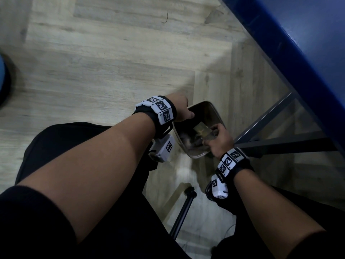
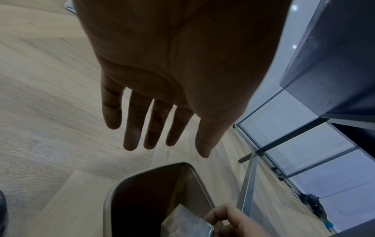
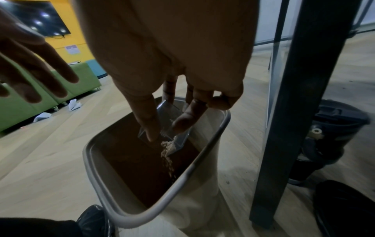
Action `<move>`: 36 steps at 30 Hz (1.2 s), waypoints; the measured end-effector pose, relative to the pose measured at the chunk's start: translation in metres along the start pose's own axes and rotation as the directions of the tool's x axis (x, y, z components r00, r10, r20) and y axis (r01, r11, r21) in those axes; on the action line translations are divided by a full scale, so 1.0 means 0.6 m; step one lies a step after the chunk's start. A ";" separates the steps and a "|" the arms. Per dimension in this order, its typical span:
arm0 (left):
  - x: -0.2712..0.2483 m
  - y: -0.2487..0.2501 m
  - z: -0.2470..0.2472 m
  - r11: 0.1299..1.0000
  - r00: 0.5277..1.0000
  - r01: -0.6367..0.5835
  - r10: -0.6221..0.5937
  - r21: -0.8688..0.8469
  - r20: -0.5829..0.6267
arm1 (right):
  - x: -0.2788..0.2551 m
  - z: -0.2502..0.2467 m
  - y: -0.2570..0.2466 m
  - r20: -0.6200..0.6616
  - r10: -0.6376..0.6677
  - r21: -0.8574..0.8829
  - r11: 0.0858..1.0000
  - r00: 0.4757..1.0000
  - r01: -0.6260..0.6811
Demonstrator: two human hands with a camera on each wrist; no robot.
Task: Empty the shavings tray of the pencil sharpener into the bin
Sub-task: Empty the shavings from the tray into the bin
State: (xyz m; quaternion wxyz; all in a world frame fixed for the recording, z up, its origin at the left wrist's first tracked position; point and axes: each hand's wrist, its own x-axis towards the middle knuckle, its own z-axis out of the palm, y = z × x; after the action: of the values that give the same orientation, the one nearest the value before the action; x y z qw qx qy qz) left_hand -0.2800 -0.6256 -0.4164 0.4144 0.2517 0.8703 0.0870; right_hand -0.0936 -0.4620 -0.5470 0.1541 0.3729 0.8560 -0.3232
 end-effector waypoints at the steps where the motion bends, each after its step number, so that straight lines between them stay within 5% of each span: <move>1: 0.000 0.000 0.000 1.000 1.000 -0.001 0.001 0.001 -0.001 | 0.000 -0.001 -0.001 -0.001 0.003 -0.001 1.000 1.000 -0.003; 36: 0.005 0.006 0.007 1.000 1.000 -0.014 0.014 0.022 -0.018 | -0.008 -0.006 -0.017 -0.031 -0.026 -0.078 0.997 0.999 0.024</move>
State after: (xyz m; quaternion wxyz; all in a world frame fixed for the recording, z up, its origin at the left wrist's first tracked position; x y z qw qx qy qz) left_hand -0.2772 -0.6213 -0.4197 0.4031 0.2614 0.8731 0.0825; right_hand -0.0983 -0.4673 -0.5373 0.1506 0.3611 0.8749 -0.2855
